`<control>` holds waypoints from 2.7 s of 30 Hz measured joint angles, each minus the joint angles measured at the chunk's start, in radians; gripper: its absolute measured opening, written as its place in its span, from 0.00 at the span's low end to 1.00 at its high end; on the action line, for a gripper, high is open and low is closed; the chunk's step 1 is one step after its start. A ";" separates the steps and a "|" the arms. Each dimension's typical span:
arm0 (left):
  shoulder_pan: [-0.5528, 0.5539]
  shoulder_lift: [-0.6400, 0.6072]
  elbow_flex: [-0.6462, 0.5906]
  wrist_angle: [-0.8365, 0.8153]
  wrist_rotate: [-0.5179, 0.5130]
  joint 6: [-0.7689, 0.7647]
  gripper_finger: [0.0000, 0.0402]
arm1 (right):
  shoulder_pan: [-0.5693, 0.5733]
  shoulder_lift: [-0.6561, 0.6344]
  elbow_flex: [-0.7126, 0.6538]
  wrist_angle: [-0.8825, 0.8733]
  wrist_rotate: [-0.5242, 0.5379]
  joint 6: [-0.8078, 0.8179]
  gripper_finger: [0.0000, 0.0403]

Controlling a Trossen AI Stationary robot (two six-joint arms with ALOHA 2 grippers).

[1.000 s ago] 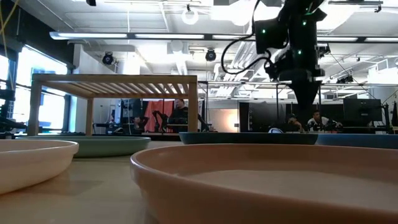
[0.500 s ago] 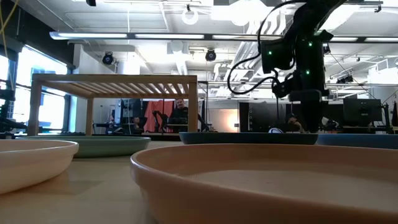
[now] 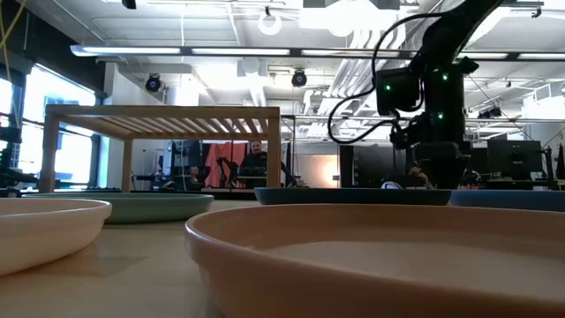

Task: Place and stack plates onto a shelf
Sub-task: Put the white plate on the shelf

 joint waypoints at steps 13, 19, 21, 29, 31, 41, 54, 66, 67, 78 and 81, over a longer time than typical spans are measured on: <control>0.000 0.000 0.000 0.000 -0.018 0.000 0.21 | 0.000 0.000 -0.053 0.035 0.019 0.019 0.21; 0.000 0.000 0.000 -0.002 -0.023 0.000 0.21 | 0.001 0.000 -0.052 0.035 0.010 0.019 0.02; 0.000 0.000 0.000 -0.012 -0.023 0.000 0.21 | 0.001 0.000 -0.051 0.033 0.008 0.023 0.03; 0.000 0.000 0.000 -0.019 -0.023 0.000 0.21 | 0.001 0.000 -0.048 0.014 0.006 0.026 0.00; 0.000 0.000 0.000 -0.019 -0.023 0.000 0.21 | 0.002 0.000 -0.031 -0.016 0.009 0.026 0.00; 0.000 0.000 0.000 -0.020 -0.023 0.000 0.21 | 0.005 0.000 0.137 -0.173 0.018 0.031 0.00; 0.000 0.000 0.000 -0.054 -0.023 -0.026 0.21 | 0.052 0.000 0.407 -0.319 0.070 0.017 0.00; 0.000 0.000 0.000 -0.069 -0.023 -0.028 0.21 | 0.047 0.000 0.666 -0.308 0.195 -0.273 0.00; 0.000 0.000 0.000 -0.070 -0.023 -0.028 0.21 | 0.045 0.000 0.683 -0.290 0.196 -0.308 0.00; 0.000 0.000 0.000 -0.071 -0.023 -0.029 0.21 | 0.014 0.035 0.814 0.011 0.200 -0.606 0.00; 0.000 0.000 0.000 -0.071 -0.023 -0.029 0.21 | 0.014 0.064 0.856 0.081 0.200 -0.634 0.00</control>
